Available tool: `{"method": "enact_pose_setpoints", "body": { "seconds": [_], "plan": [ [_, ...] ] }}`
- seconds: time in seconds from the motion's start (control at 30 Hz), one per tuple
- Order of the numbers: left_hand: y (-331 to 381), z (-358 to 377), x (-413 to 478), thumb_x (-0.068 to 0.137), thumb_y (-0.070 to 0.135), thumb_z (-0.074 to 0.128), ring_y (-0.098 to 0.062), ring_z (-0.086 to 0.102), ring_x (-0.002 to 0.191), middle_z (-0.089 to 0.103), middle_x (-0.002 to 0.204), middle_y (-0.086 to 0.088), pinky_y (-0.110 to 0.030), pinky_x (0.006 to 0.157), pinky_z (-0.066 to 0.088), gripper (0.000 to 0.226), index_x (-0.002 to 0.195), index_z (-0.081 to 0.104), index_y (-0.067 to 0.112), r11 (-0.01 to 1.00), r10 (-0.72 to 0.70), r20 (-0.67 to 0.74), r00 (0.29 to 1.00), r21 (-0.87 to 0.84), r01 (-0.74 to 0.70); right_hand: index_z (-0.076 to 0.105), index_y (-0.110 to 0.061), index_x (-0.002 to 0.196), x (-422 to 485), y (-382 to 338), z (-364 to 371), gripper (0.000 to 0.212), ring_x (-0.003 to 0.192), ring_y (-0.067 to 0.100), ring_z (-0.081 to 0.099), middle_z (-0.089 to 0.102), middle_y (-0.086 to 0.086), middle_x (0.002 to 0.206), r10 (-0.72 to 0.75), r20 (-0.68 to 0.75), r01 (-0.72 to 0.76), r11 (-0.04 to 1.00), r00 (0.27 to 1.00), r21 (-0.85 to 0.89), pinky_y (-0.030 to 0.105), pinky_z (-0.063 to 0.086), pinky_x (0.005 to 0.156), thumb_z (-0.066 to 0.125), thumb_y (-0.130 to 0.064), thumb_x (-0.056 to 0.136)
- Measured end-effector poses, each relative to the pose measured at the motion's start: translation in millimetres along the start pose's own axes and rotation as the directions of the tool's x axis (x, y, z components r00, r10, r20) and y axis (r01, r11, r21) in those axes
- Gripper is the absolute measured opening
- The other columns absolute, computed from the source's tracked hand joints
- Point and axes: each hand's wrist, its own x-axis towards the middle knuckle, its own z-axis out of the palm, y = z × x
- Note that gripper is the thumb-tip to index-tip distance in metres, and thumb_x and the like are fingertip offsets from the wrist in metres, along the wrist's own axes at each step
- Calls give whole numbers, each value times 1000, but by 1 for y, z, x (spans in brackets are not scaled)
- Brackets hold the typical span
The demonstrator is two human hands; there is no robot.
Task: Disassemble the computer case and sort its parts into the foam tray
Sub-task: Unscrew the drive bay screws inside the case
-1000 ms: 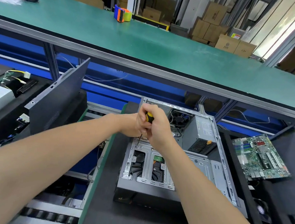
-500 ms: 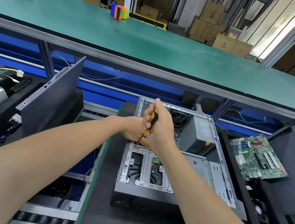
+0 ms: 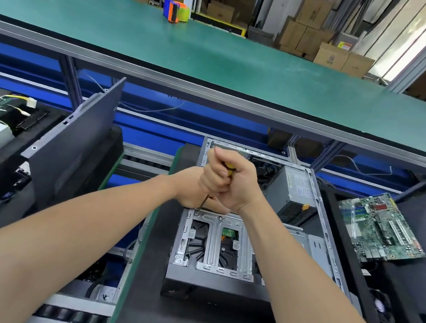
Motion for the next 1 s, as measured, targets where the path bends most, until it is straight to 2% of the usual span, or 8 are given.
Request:
{"method": "enact_pose_setpoints", "body": {
  "seconds": [0.13,0.3,0.43,0.57,0.67,0.77,0.87,1.0],
  "plan": [
    [6,-11,-2,90,1,46,-24,51,78,46,69,5,-31,68,41,38,60,32,20,952,82,163,983,279,-126,43,-12,75,1,12,15,22,43,18,27,31,-3,46,-140,-247,132,990,959,-48,32,25,49,41,-21,95],
    [18,-21,-7,78,18,34,-27,50,49,26,50,14,-33,45,45,35,54,14,33,845,405,116,907,331,-420,66,-3,86,-13,26,37,40,69,17,65,65,8,70,-395,-680,85,893,618,-442,37,55,75,55,-36,106],
    [12,-12,0,84,34,30,-23,56,66,58,66,2,-35,52,49,33,64,52,21,846,274,149,950,432,-311,68,-14,85,-12,25,48,39,69,17,60,64,1,72,-401,-769,94,906,497,-412,38,53,71,46,-33,112],
    [15,-15,-6,72,43,10,-27,56,63,48,57,3,-36,55,50,42,54,41,21,910,248,82,965,322,-261,55,-19,72,-11,23,47,39,60,16,41,49,-1,65,-356,-708,110,923,610,-370,32,37,61,42,-24,108],
    [18,-23,-9,80,26,28,-25,43,53,29,52,11,-35,47,43,28,53,20,27,882,318,131,939,322,-344,45,-19,62,-10,18,39,36,51,17,27,35,1,55,-305,-607,177,949,734,-262,28,26,50,48,-26,97],
    [19,-20,-8,81,2,49,-24,44,59,40,56,4,-40,51,47,44,56,22,26,904,257,86,963,330,-271,37,-19,53,-9,14,28,48,44,17,19,25,-2,46,-248,-472,162,963,846,-215,26,20,44,55,-27,97],
    [17,-18,-6,84,12,43,-29,52,67,55,65,-5,-42,58,50,36,57,26,29,961,160,79,984,217,-174,36,-21,53,-9,6,16,51,39,13,16,23,-4,43,-170,-267,130,979,949,-159,27,12,44,53,-25,102],
    [11,-11,-5,84,18,51,-30,51,67,47,57,5,-27,53,34,33,54,39,23,976,120,97,988,171,-135,37,-17,61,-7,1,7,50,40,12,18,22,-2,46,-146,-263,111,984,954,-143,27,14,45,48,-27,109]
  ]
}}
